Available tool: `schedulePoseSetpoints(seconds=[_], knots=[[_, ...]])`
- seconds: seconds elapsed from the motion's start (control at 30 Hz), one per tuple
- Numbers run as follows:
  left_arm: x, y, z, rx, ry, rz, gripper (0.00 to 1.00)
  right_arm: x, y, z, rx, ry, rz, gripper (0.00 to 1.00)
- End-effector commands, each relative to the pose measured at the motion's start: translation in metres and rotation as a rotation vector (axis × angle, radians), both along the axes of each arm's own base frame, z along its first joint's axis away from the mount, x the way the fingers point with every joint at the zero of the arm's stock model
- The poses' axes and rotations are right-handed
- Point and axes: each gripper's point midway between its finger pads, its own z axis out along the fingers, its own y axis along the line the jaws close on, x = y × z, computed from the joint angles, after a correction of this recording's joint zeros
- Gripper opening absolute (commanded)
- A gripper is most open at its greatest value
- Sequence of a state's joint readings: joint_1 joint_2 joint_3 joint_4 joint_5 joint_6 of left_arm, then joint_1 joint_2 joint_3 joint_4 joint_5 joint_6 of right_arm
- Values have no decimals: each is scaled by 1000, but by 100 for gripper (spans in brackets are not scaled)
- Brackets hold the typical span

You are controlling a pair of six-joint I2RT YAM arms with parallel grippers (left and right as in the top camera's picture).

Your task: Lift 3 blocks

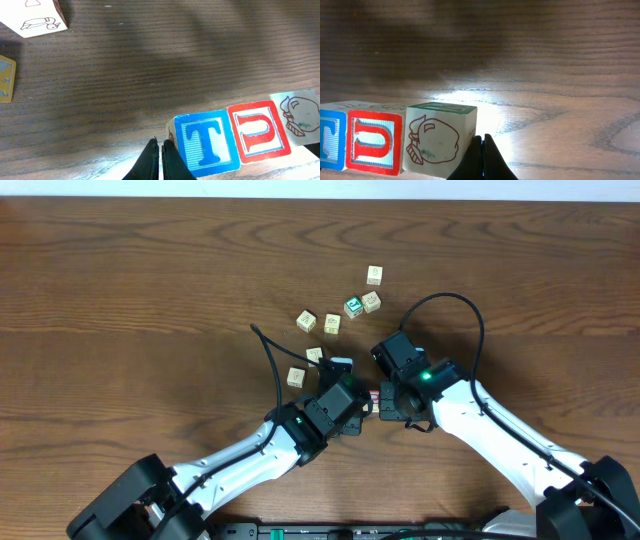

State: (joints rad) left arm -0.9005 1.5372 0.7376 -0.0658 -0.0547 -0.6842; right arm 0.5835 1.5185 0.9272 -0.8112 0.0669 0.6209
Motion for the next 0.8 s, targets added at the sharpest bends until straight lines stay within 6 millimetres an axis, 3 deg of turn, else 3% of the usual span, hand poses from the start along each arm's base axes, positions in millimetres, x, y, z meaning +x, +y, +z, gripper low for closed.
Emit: schedulePoseSetpoints(seconds=[0.0,0.37,0.77], knots=[[-16,-54,35,-172,9,-146,7,-16,55,9,249,96,90,1],[-19,-49,26,-162,20,-136,7,-14,56,8,253,89,91,1],[-20,-47,23,-166,19,-134,7,-20,46,-6,241,109,69,1]])
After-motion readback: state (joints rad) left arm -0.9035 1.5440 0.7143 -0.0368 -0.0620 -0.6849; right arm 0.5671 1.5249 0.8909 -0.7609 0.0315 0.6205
